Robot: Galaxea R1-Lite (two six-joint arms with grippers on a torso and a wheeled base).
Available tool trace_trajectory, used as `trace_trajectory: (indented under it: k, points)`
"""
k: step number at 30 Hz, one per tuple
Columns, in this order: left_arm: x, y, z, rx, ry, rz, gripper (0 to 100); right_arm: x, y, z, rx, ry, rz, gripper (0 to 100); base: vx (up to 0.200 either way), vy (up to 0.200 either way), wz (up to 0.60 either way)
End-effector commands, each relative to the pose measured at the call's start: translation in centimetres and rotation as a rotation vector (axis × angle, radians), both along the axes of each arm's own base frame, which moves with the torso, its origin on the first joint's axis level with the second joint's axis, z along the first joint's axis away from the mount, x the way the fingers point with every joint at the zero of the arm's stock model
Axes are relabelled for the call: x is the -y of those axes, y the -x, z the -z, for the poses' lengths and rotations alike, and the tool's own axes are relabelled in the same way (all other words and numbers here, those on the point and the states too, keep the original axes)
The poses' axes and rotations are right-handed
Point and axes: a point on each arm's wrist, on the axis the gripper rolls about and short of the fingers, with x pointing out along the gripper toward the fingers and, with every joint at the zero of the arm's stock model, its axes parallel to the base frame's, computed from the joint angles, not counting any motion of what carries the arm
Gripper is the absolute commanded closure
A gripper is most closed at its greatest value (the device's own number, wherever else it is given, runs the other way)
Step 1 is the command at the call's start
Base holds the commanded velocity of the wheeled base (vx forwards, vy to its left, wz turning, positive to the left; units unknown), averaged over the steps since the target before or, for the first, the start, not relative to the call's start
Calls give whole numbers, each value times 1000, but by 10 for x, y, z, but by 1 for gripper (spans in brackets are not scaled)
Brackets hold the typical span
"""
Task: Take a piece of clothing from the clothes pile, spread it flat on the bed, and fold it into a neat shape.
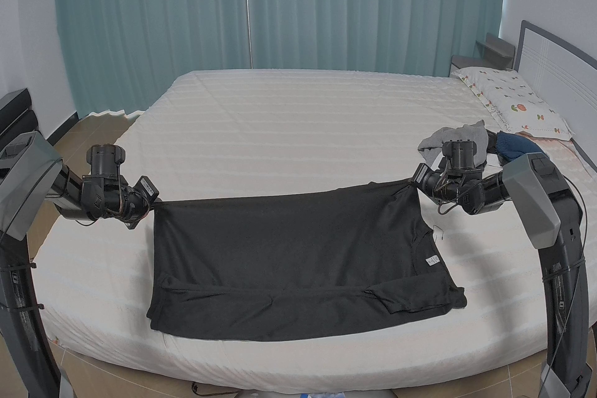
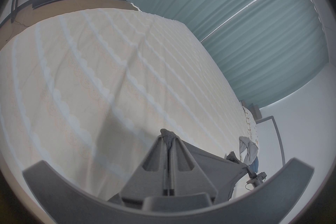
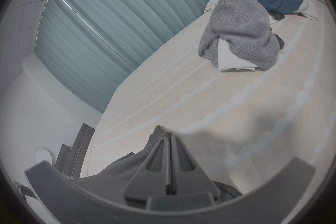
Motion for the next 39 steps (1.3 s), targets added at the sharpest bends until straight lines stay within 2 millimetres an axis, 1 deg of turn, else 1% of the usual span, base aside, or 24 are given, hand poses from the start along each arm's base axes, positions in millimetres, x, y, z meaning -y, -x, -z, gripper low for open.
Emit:
trace_trajectory:
  k: [1,2,3,8,12,13,14,17,21,23,27,28,29,32,35,39]
  points:
    - [0,7,3,-17,-27,21,100,7,13,-15,-10,2,2,100,0,0,0]
    - [0,7,3,-17,-27,21,100,7,13,-15,-10,2,2,100,0,0,0]
    - [1,11,2,-16,-46,37,100,8,19,-18,-23,-3,-12,100,0,0,0]
    - [1,20,1,-18,-95,76,100,17,31,-22,-19,-15,-20,100,0,0,0]
    - [-1,29,0,-27,-136,104,100,24,49,-18,-53,9,-48,100,0,0,0]
    - [-1,34,1,-39,-144,108,100,25,55,-15,-71,14,-66,100,0,0,0]
    - [-2,39,2,-48,-159,117,100,26,60,-13,-83,16,-85,100,0,0,0]
    - [-2,45,8,-72,-191,135,100,29,74,-11,-114,19,-109,100,0,0,0]
    - [-2,50,14,-102,-214,117,100,30,86,-6,-143,46,-129,100,0,0,0]
    - [-1,58,20,-147,-228,126,100,31,97,2,-178,71,-147,100,0,0,0]
    - [4,72,29,-245,-240,174,100,32,108,13,-222,98,-169,100,0,0,0]
    - [4,73,29,-248,-240,175,100,32,109,13,-222,99,-166,100,0,0,0]
    - [5,77,32,-273,-236,180,100,32,114,18,-241,112,-178,100,0,0,0]
    - [6,85,34,-293,-234,182,100,33,122,25,-268,136,-197,100,0,0,0]
    - [7,91,33,-302,-232,185,100,35,128,25,-270,151,-205,100,0,0,0]
    - [8,97,34,-316,-232,192,100,36,129,27,-265,155,-204,100,0,0,0]
